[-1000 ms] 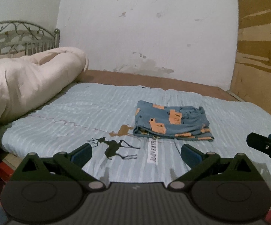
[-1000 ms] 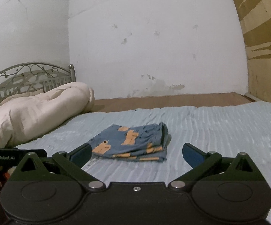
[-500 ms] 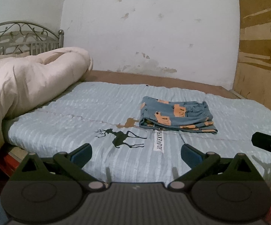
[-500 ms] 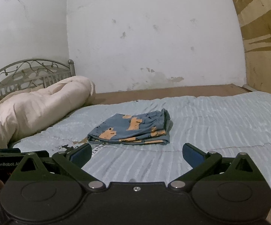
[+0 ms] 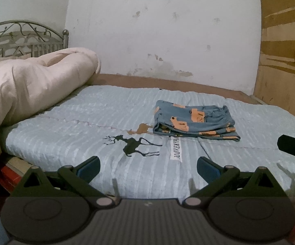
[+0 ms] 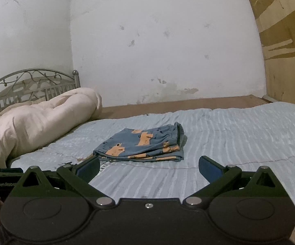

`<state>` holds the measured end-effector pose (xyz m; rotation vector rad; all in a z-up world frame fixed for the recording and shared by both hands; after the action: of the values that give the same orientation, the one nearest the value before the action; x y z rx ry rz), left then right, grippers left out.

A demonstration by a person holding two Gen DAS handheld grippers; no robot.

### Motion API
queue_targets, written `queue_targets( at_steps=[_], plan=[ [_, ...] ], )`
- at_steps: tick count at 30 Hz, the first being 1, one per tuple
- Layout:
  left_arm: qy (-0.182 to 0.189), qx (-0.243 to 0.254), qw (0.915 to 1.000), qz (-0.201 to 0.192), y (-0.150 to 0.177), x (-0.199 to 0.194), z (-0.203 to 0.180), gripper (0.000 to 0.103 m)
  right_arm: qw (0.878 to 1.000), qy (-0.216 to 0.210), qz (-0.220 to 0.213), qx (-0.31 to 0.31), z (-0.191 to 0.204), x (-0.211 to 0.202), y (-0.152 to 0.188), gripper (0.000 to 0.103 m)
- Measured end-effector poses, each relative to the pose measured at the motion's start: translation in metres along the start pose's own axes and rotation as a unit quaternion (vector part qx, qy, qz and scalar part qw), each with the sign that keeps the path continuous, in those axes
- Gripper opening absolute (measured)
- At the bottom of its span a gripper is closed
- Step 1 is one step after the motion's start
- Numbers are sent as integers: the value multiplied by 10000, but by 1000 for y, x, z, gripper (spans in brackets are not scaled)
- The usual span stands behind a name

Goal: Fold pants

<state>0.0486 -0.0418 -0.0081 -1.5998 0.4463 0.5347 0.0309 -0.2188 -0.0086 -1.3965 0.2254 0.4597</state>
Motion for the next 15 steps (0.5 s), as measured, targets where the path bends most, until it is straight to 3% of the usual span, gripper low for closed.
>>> queue_targets(
  at_steps=[15],
  plan=[
    [-101,-54,9999,-83,-1,-5,3,102,9999,-112,56,-86,6,5,1,102]
  ],
)
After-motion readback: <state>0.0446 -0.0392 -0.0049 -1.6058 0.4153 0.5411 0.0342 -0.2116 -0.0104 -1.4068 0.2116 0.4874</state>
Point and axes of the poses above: each gripper's, at about its wrist camera, not at the fingertips, and x roughly the way its jaws point, z to its left, y to its underside, the point moved 3 cm from there along x, roughly the way its jaws point, and after that the axes turned 8 degrees about z, right-handed, at the moved point
